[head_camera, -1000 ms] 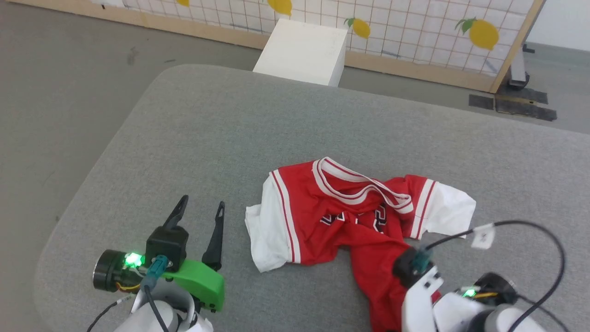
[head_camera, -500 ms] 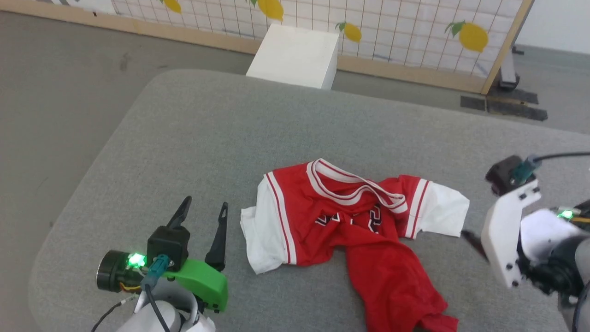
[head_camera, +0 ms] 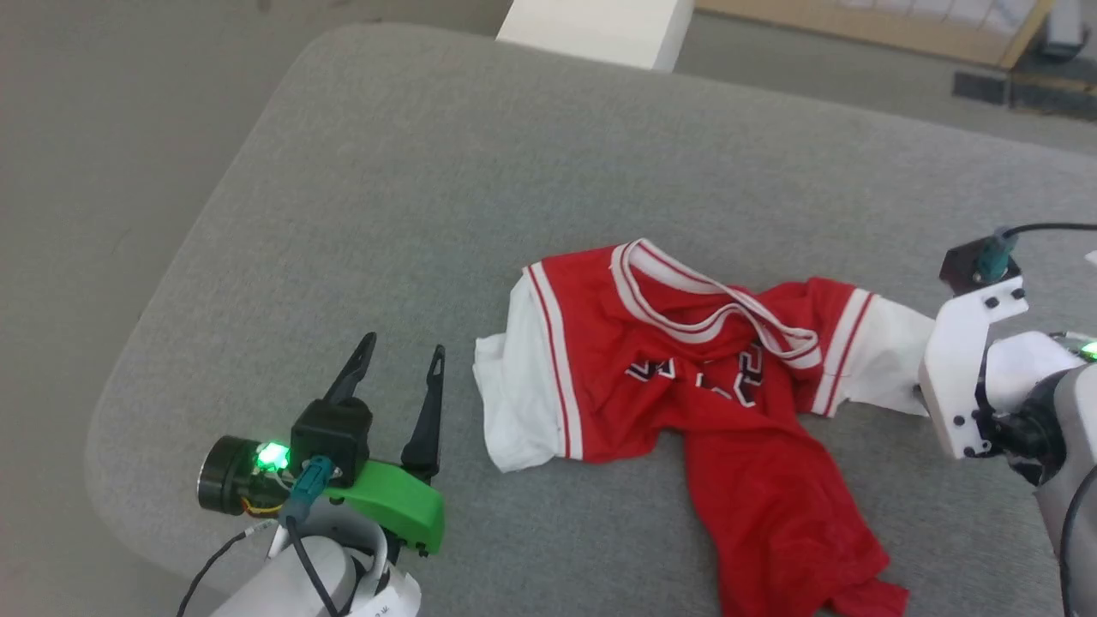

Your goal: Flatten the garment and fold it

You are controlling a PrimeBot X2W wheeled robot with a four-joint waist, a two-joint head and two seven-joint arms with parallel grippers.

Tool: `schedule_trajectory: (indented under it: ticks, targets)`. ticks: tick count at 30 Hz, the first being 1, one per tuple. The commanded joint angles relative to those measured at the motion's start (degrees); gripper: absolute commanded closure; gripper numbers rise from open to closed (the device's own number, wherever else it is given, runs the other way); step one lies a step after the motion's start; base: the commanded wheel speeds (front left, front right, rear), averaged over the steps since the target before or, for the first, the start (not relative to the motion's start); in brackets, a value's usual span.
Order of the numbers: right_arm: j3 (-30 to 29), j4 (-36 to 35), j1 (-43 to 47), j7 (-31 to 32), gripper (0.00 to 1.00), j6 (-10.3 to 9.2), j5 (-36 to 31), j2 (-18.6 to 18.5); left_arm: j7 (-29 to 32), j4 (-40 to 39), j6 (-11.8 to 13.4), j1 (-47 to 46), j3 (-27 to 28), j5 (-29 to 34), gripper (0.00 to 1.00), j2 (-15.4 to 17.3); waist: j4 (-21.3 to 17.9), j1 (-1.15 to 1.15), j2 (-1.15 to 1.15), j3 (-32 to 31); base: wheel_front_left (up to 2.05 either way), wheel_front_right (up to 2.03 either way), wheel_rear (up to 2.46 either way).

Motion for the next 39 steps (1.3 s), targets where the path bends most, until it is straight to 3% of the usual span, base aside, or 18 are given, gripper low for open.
schedule_trajectory:
  ticks: [1, 7, 8, 9, 10, 19, 27, 33, 39]
  targets:
    - [0.0, 1.0, -0.9, -0.2, 0.0, -0.08, -0.8, 0.4, -0.4, 0.3, -0.1, -1.1, 0.1, 0.4, 0.0, -0.3, 2.7, -0.01, 0.0, 3.3, 0.0, 0.0, 0.0]
    - [1.3, 3.8, -0.6, -0.7, 0.0, -0.08, -1.9, 0.2, -0.9, 0.9, -0.4, -1.7, 0.6, 0.9, 0.0, -1.5, 3.9, -0.01, 0.0, 5.0, 0.0, 0.0, 0.0]
    - [1.6, 4.1, -0.3, -0.7, 0.12, -0.08, -1.9, 0.3, -0.9, 1.1, -0.5, -1.7, 0.7, 1.0, 0.0, -1.6, 4.0, -0.01, 0.0, 5.1, 0.0, 0.0, 0.0]
    - [1.9, 4.2, -0.1, -0.7, 0.62, -0.08, -1.8, 0.4, -0.9, 1.2, -0.5, -1.6, 0.7, 1.1, 0.0, -1.8, 4.0, -0.01, 0.0, 5.1, 0.0, 0.0, 0.0]
    - [2.2, 4.3, 0.2, -0.8, 1.0, -0.08, -1.6, 0.4, -1.0, 1.4, -0.5, -1.6, 0.8, 1.1, 0.0, -1.9, 3.9, -0.01, 0.0, 5.0, 0.0, 0.0, 0.0]
    - [3.4, 2.9, 2.1, -4.6, 1.0, -0.08, 1.4, -0.8, -1.1, 3.0, -1.2, -0.7, 1.0, 1.0, 0.0, -1.7, 0.9, -0.01, 0.0, 0.8, 0.0, 0.0, 0.0]
    - [2.5, -4.5, 6.5, -7.6, 1.0, -0.08, 7.3, -4.0, -0.1, 3.1, -1.4, 0.8, 0.8, 0.0, 0.0, -0.6, -3.1, -0.01, 0.0, -4.3, 0.0, 0.0, 0.0]
    - [-2.6, -12.2, 13.3, -5.4, 1.0, -0.08, 10.5, -5.4, 0.8, 2.1, -1.0, 2.7, 0.6, -0.6, 0.0, 0.5, -5.6, -0.01, 0.0, -6.6, 0.0, 0.0, 0.0]
    - [-11.6, -20.0, 15.1, -0.7, 1.0, -0.08, 13.0, -3.1, 1.2, 0.5, -0.4, 3.4, 0.7, -0.8, 0.0, 1.5, -6.9, -0.01, 0.0, -5.2, 0.0, 0.0, 0.0]
